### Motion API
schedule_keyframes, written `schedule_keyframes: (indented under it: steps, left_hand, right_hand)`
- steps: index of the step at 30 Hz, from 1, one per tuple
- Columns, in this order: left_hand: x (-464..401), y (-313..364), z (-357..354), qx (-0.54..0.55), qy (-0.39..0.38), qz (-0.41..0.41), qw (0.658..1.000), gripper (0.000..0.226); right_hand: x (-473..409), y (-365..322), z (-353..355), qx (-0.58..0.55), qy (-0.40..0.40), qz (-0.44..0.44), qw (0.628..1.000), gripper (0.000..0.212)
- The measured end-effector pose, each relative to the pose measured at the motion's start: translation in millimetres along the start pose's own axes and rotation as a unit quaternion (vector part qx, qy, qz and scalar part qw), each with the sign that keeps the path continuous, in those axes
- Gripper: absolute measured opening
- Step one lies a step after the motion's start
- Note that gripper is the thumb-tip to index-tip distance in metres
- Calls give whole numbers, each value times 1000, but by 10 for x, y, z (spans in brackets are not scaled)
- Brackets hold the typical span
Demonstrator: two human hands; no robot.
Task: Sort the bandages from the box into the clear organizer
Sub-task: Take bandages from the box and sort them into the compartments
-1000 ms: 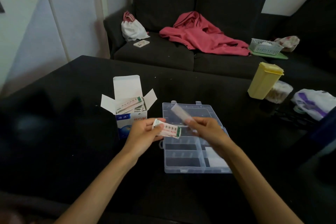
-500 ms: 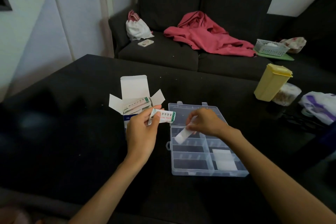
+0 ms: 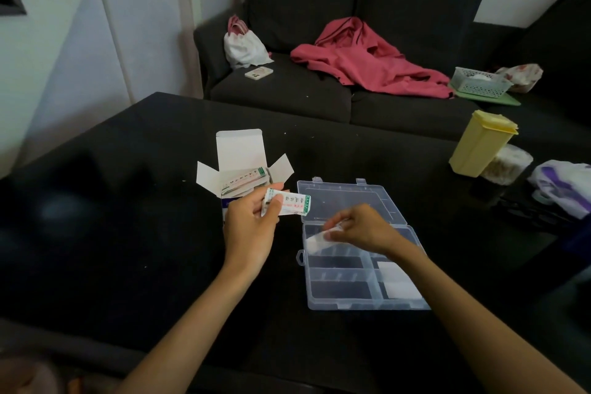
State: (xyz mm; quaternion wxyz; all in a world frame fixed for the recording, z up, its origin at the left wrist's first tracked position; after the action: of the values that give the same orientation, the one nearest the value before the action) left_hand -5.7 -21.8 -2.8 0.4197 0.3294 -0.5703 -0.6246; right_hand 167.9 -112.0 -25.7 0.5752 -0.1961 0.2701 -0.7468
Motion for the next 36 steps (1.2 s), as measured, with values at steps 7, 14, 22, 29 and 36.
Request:
schedule_keyframes:
  steps: [7, 14, 22, 29, 36]
  left_hand:
    - [42, 0, -13, 1, -13, 1, 1000, 24]
    - [75, 2, -37, -5, -25, 5, 1000, 22]
    - [51, -25, -27, -20, -18, 15, 1000, 24]
    - [70, -24, -59, -8, -41, 30, 999, 22]
    - [149, -176, -155, 144, -108, 207, 962, 23]
  right_hand:
    - [222, -82, -108, -2, -51, -8, 999, 12]
    - [291, -270, -40, 231, -60, 61, 969, 21]
    - [423, -219, -95, 129, -259, 72, 955, 29]
    - [356, -312, -193, 202, -181, 102, 957, 27]
    - [374, -322, 150, 2, -22, 56, 998, 21]
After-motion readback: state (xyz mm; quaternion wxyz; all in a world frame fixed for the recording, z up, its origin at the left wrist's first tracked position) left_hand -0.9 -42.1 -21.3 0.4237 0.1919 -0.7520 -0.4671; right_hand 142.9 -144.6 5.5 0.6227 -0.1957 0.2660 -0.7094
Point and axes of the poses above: each hand's wrist, its own x-axis away from the middle knuckle, its own z-axis out of the back of the hand, y = z × x, the point moved 6 cm from there along -x, towards the middle knuckle, and after that the axes turned 14 degrees about z, right-handed, at the moved point
